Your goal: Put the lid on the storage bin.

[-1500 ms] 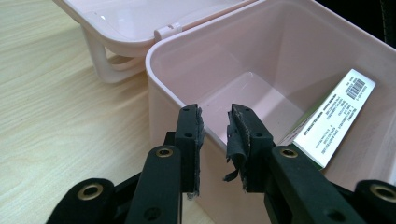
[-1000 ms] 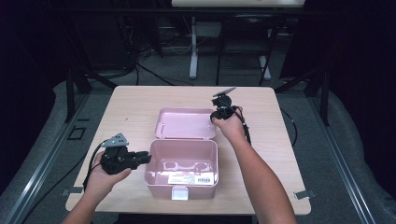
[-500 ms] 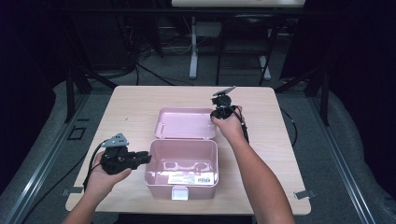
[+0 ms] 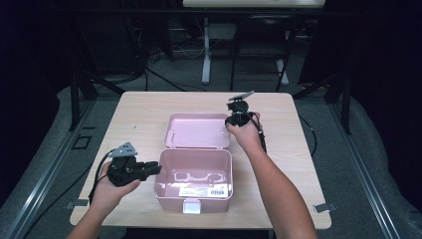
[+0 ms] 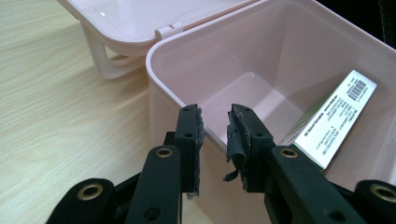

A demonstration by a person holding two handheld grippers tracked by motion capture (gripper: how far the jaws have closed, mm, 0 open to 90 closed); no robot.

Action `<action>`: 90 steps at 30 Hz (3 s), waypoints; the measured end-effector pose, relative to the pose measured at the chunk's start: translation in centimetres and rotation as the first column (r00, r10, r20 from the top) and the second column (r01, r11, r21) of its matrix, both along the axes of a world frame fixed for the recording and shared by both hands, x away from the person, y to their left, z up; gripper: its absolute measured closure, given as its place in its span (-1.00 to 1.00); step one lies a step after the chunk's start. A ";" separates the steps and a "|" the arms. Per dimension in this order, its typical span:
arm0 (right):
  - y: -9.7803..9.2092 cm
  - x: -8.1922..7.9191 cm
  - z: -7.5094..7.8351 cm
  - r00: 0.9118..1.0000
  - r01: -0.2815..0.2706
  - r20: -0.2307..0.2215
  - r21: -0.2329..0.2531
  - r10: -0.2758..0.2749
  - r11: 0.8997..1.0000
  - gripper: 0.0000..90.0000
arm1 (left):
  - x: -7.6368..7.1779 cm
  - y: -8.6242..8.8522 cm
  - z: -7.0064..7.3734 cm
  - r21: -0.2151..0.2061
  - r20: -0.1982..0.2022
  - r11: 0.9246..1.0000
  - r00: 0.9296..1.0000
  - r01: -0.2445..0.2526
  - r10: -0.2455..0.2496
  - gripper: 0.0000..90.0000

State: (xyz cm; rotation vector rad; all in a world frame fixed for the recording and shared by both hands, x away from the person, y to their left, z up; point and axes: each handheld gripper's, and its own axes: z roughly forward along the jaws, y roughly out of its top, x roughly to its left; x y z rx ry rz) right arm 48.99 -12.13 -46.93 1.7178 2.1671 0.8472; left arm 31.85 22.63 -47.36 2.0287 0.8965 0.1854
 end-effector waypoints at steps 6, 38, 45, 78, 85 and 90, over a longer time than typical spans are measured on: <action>-0.2 -0.3 0.4 1.000 0.005 0.005 0.020 -0.005 1.000 0.77 | 0.0 0.0 0.0 0.001 0.000 1.000 1.000 -0.001 0.001 0.63; 0.3 0.4 -0.1 0.999 0.031 -0.037 -0.032 -0.032 0.999 0.71 | 0.0 0.0 0.0 0.001 0.002 1.000 1.000 -0.002 0.002 0.63; 0.7 0.6 -0.8 0.997 0.037 -0.060 -0.025 -0.038 0.999 0.74 | 0.0 0.0 0.0 0.001 0.003 1.000 1.000 -0.001 0.001 0.63; 0.0 -1.1 2.6 0.997 0.056 0.055 0.023 -0.057 0.998 0.87 | -0.1 -0.1 0.0 0.002 0.008 1.000 1.000 -0.003 0.003 0.64; -0.4 -2.2 4.1 0.994 0.037 0.097 0.052 -0.042 0.998 0.89 | 0.0 -0.1 -0.1 0.000 0.006 1.000 1.000 -0.003 0.003 0.64; -0.7 -3.0 4.9 0.990 0.025 0.135 0.065 -0.033 0.998 0.90 | 0.0 -0.1 -0.1 -0.002 0.004 1.000 1.000 -0.003 0.003 0.64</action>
